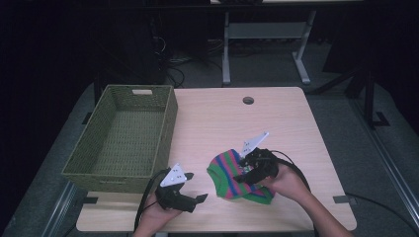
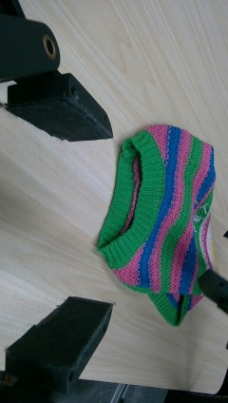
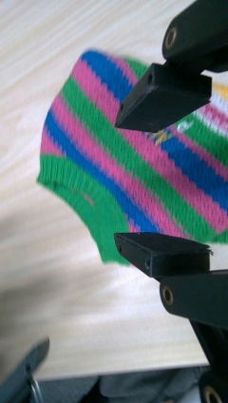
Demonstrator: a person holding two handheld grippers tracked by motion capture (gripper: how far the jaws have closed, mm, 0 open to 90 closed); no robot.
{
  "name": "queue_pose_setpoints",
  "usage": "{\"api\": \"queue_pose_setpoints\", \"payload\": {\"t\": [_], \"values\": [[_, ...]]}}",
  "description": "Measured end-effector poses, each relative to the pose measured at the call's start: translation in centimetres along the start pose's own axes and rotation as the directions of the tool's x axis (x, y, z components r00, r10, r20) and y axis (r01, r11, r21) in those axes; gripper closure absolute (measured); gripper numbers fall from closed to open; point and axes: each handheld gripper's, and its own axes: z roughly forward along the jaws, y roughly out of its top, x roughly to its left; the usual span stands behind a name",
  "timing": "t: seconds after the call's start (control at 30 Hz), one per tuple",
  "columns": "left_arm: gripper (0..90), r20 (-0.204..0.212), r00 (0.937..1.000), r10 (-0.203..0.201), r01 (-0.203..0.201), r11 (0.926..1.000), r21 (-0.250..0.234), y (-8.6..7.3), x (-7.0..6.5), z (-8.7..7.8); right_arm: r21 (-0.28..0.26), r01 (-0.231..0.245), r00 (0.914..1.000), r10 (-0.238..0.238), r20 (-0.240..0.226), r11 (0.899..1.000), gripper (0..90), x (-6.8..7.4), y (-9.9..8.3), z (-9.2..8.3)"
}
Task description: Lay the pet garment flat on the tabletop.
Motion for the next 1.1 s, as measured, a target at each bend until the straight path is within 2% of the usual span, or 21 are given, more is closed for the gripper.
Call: {"api": "queue_pose_setpoints", "payload": {"t": [0.23,0.43,0.67,0.8,0.87,0.9,1.1], "values": [[14.7,0.001,1.0000,0.007,-0.007,1.0000,0.005,0.0,0.1,-0.1,0.020,0.052,0.9967,-0.051,-0.063,0.998,41.2,1.6,0.3,1.5],[14.7,-0.001,1.0000,-0.001,0.001,1.0000,0.001,-0.1,0.2,-0.2,0.057,0.086,0.9908,-0.079,-0.110,0.995,48.3,2.3,0.7,3.1],[14.7,0.000,1.0000,-0.002,0.002,1.0000,-0.002,0.0,0.2,-0.2,0.065,0.104,0.9884,-0.096,-0.118,0.993,52.3,2.6,0.9,3.9],[14.7,0.001,1.0000,0.000,0.000,1.0000,0.001,0.0,0.1,-0.2,0.101,0.112,0.9866,-0.098,-0.130,0.989,54.8,3.1,1.1,5.1],[14.7,0.002,1.0000,-0.004,0.004,1.0000,-0.001,0.0,0.1,-0.3,0.109,0.114,0.9872,-0.101,-0.124,0.987,54.9,3.1,1.0,5.3],[14.7,0.009,0.9998,-0.020,0.020,0.9998,-0.010,-0.1,0.2,-0.3,0.130,0.118,0.9880,-0.103,-0.115,0.984,55.5,3.0,1.0,5.8],[14.7,0.015,0.9993,-0.033,0.034,0.9992,-0.022,-0.1,0.4,-0.4,0.134,0.122,0.9898,-0.110,-0.090,0.983,58.3,3.2,0.8,6.0]]}}
